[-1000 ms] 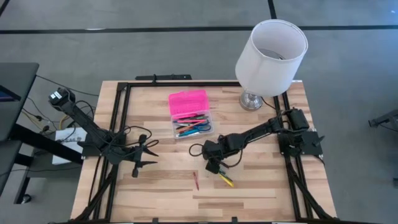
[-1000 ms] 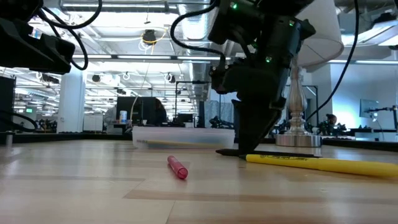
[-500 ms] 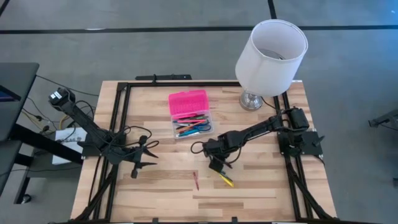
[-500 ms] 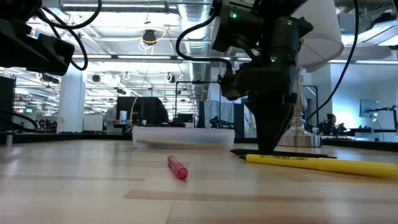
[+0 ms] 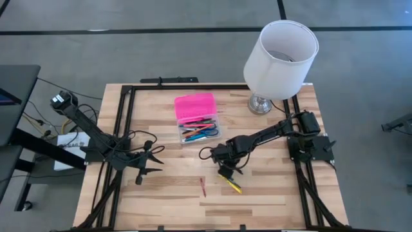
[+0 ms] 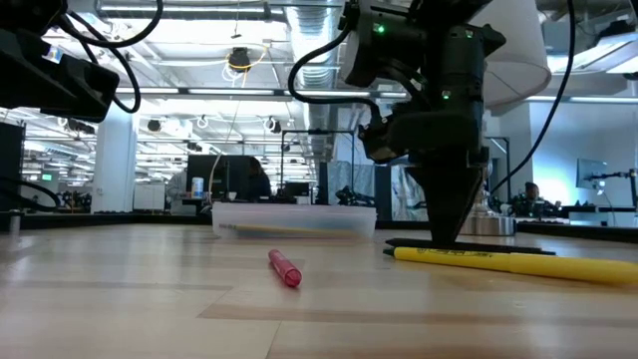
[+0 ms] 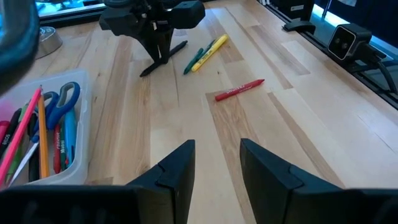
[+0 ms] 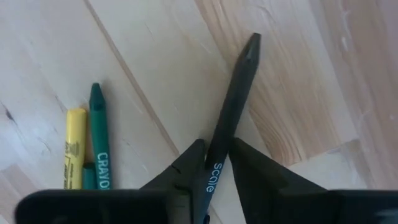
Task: Pick & place school supplies into a supply box
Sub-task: Put the black pen into the pink supply box
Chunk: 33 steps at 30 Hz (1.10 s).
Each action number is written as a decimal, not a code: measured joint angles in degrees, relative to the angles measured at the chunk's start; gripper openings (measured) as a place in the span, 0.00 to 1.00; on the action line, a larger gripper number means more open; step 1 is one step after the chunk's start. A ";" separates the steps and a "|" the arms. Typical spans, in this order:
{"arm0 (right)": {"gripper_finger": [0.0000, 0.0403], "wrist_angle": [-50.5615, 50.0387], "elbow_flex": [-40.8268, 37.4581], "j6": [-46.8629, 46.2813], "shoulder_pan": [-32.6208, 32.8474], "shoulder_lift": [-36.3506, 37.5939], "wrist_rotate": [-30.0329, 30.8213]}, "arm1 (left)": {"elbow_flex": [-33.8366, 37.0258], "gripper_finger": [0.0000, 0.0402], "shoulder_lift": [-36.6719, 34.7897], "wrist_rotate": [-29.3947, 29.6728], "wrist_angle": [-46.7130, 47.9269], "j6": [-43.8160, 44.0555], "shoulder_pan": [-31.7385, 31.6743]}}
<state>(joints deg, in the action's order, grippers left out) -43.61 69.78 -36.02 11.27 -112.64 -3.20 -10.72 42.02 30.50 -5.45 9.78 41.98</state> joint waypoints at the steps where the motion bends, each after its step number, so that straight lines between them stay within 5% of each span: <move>1: 0.16 -0.20 0.00 0.12 0.00 0.00 0.00 | 0.00 0.31 0.00 0.00 0.02 0.03 -0.02; 9: 0.02 -0.50 0.00 3.57 0.42 0.02 0.48 | 0.00 0.31 0.00 0.01 0.02 0.07 -0.02; 19: 0.05 -0.16 -0.09 14.81 3.83 -0.02 9.03 | 0.00 0.31 0.00 0.03 0.19 0.14 -0.01; 33: 0.03 -0.25 1.06 15.09 4.55 -0.12 11.33 | 0.00 0.31 0.00 0.27 0.61 0.62 -0.01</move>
<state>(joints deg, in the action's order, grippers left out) -43.86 70.84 -20.92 15.82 -112.76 8.13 -10.72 42.02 30.76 -4.84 10.39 41.96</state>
